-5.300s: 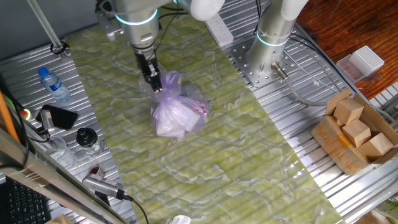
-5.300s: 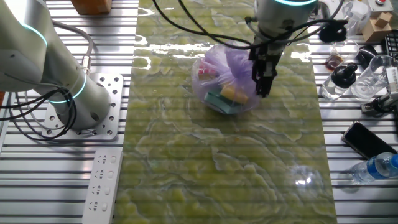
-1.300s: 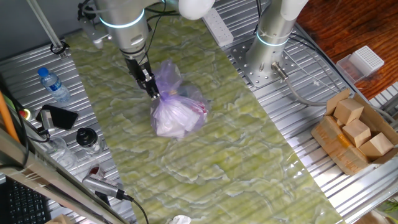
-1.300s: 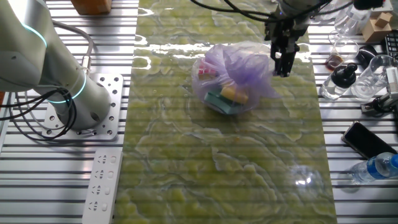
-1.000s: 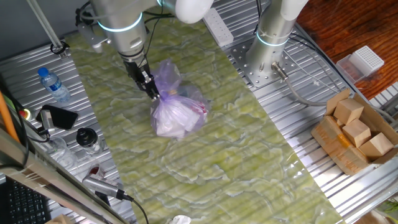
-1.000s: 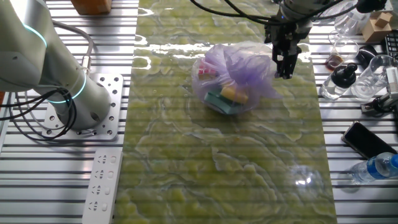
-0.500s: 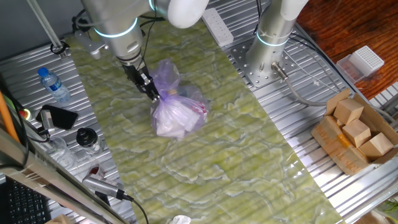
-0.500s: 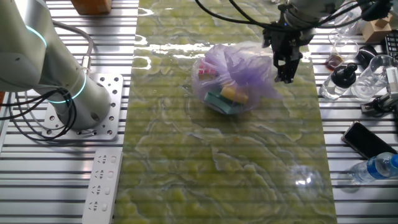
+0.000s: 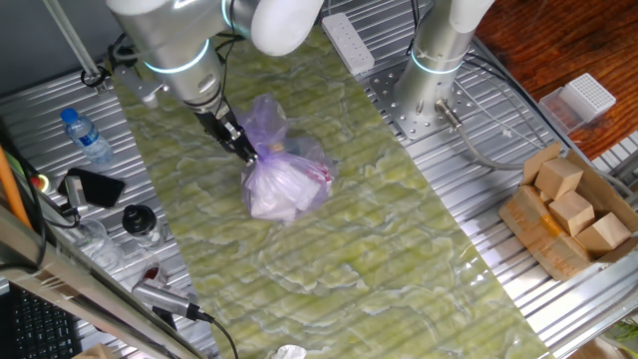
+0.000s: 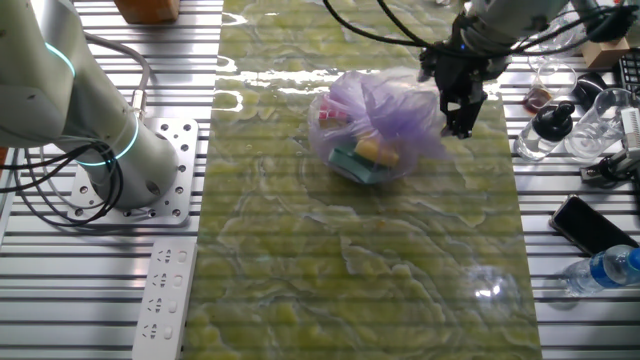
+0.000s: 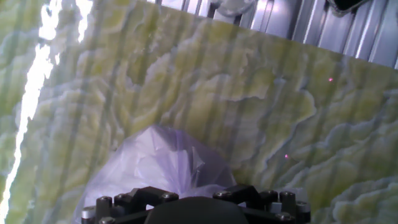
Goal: Pick up a bag of things
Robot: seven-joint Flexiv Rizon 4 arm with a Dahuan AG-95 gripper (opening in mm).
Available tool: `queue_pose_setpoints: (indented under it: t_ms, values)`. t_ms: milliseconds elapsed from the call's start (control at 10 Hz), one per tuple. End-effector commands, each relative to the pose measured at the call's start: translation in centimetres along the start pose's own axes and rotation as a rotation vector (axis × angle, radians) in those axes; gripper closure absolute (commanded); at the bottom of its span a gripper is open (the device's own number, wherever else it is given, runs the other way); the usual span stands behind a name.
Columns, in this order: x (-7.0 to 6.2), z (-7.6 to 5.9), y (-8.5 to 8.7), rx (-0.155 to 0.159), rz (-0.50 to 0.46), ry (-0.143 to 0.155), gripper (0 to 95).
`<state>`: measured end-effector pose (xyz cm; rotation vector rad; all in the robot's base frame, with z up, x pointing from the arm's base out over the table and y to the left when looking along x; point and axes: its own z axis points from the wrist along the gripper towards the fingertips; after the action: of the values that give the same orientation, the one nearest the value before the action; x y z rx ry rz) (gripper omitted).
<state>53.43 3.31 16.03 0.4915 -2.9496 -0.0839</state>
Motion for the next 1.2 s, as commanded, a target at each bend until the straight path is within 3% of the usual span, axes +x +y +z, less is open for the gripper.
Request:
queue_pose_setpoints:
  t_ms: [100,900,1100,1200]
  values:
    - [0.8,1.2,0.3,-0.004,-0.007,0.001,0.0]
    - [4.3,4.7,1.9,-0.03,-0.086,0.02,0.0]
    - [5.0,5.0,2.0,-0.036,-0.098,0.025,0.0]
    - [5.8,5.0,2.2,-0.033,-0.104,0.037,38.0]
